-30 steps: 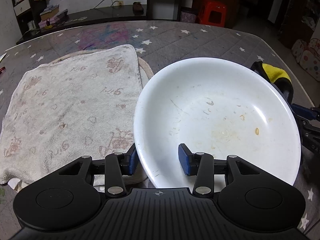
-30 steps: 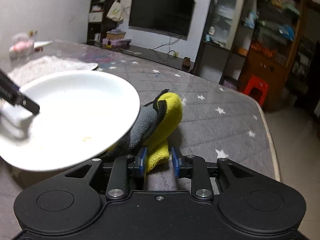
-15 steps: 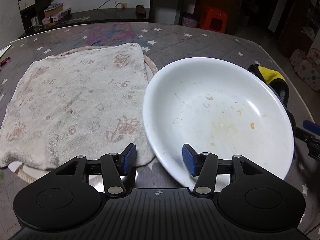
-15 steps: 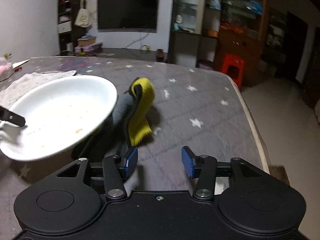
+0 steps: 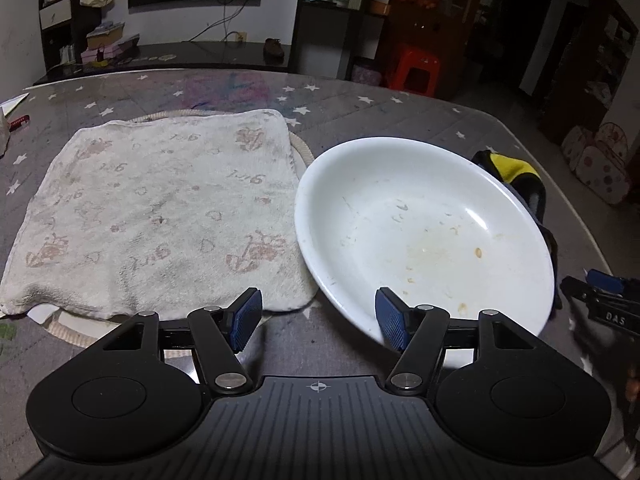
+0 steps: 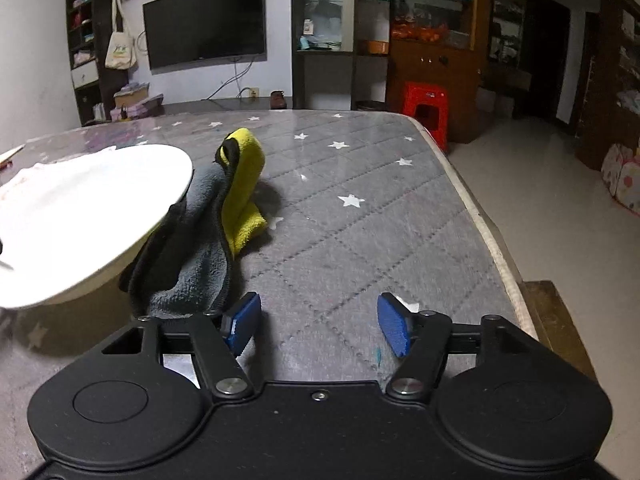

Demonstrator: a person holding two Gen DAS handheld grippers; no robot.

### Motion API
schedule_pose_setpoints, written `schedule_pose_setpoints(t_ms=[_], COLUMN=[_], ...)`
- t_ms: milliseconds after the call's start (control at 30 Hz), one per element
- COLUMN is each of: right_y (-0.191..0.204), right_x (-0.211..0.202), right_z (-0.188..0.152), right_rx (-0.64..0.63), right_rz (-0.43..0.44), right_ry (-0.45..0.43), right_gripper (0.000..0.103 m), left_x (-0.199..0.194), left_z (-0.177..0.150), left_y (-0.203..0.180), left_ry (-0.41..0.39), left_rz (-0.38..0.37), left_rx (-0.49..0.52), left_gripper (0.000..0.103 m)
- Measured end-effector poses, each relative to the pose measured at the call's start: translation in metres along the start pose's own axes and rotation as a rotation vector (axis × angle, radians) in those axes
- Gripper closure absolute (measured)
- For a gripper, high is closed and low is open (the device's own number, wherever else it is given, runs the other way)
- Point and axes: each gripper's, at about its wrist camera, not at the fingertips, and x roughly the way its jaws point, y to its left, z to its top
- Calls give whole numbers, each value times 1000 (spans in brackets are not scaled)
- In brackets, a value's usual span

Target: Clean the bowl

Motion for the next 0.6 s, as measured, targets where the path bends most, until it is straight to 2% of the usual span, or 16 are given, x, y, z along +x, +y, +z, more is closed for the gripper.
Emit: schedule_pose_setpoints(t_ms=[100,233,433,500,600], right_y=[-3,-4,-4,-4,-3], right_x=[2,2,4,5,5], right_z=[-3,-3,-3,-3,-3], right_rx=[17,27,30,29,25], right_rz=[-12,-9,-4,2,1], right_ry=[-7,-6,5,14,19], right_gripper=[23,19,9,1,0], left_x=[-8,-16,-17,-15,-10], left_z=[-4,-8,-18,-21,-26], left_y=[2,5,13,18,24], left_ry=[-15,-45,-48,-44,-34], left_rz=[2,9,16,25,44], left_rx=[1,16,27,30,31], left_gripper=[36,36,36,36,36])
